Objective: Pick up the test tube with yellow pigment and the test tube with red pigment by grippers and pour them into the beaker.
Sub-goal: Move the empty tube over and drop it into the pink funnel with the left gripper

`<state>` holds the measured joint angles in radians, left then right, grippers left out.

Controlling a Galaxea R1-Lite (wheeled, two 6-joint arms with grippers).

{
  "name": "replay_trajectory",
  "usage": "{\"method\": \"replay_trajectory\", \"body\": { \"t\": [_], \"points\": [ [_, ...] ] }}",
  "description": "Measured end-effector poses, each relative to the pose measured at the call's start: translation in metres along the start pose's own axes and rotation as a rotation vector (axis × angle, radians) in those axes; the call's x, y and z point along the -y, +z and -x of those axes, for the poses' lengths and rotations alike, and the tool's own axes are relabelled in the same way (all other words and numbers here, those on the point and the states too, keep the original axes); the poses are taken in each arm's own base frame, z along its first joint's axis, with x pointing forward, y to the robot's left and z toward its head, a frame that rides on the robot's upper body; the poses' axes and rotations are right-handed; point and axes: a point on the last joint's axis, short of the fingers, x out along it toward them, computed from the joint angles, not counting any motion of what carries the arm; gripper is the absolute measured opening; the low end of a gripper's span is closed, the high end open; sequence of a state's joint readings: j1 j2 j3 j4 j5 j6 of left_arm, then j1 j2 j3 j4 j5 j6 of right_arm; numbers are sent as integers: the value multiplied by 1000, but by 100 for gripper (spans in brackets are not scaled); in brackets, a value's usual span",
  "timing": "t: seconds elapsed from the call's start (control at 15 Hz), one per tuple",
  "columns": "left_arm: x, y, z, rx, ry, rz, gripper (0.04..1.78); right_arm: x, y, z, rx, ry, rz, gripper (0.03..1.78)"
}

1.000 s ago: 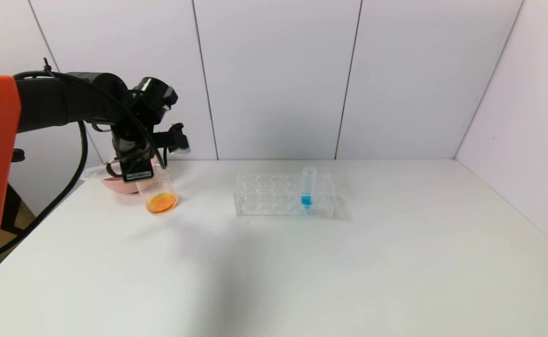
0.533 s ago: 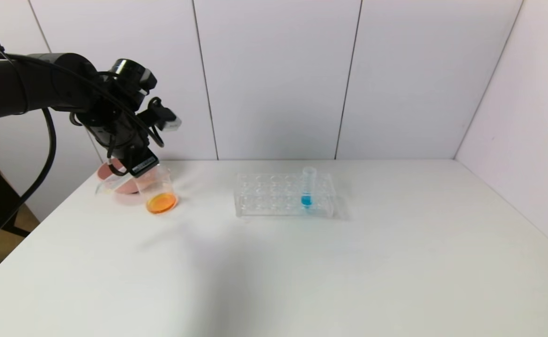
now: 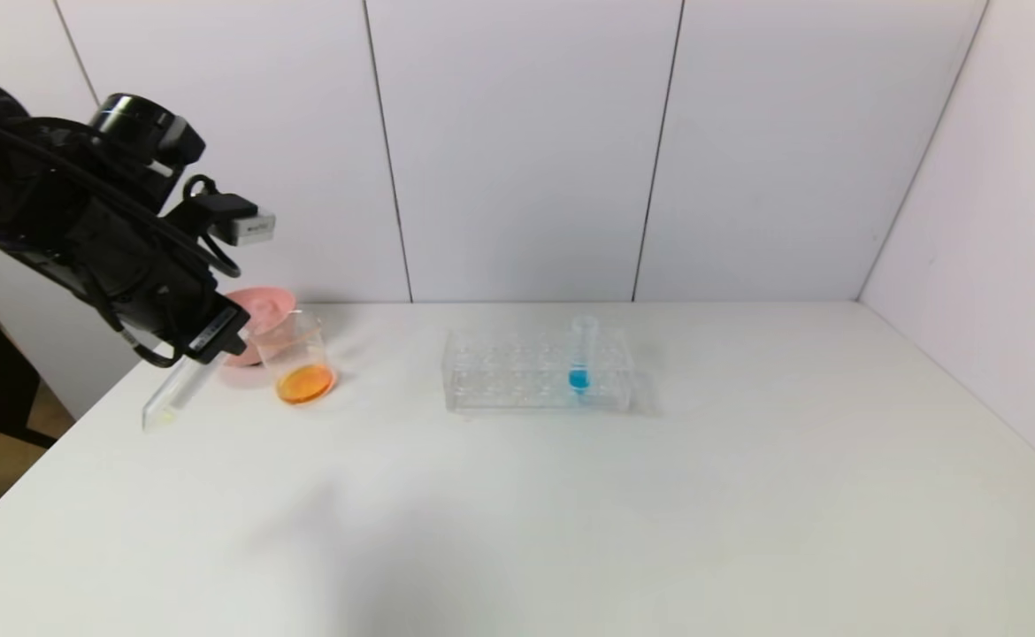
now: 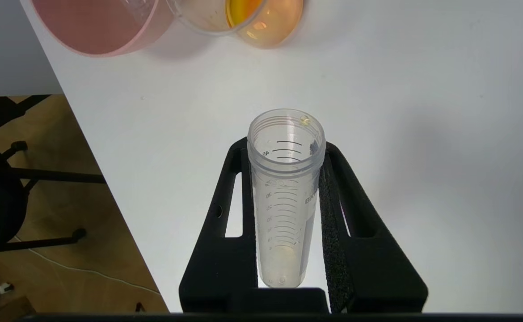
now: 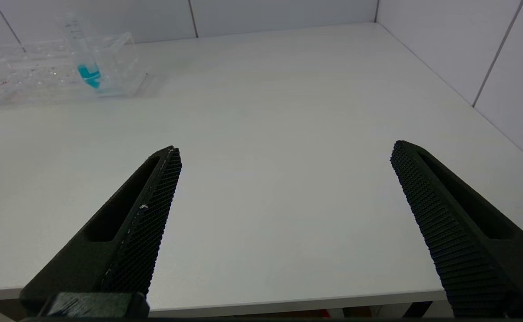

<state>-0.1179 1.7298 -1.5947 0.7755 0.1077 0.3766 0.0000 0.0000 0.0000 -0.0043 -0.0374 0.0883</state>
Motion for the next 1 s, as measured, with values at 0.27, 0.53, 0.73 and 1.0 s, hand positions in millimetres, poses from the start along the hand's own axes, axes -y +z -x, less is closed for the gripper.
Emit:
{"method": "replay_trajectory", "body": {
  "t": [0.27,0.53,0.73,1.0],
  "points": [
    [10,-35,23,165,51,142,43,0,0,0,0,0,0,171],
    [19,-73,28,376,119,322,43,0,0,0,0,0,0,171],
    [12,-88,26,579,223,450,43,0,0,0,0,1,0,171],
    [-3,-75,7,730,326,570,43,0,0,0,0,1,0,171]
  ]
}}
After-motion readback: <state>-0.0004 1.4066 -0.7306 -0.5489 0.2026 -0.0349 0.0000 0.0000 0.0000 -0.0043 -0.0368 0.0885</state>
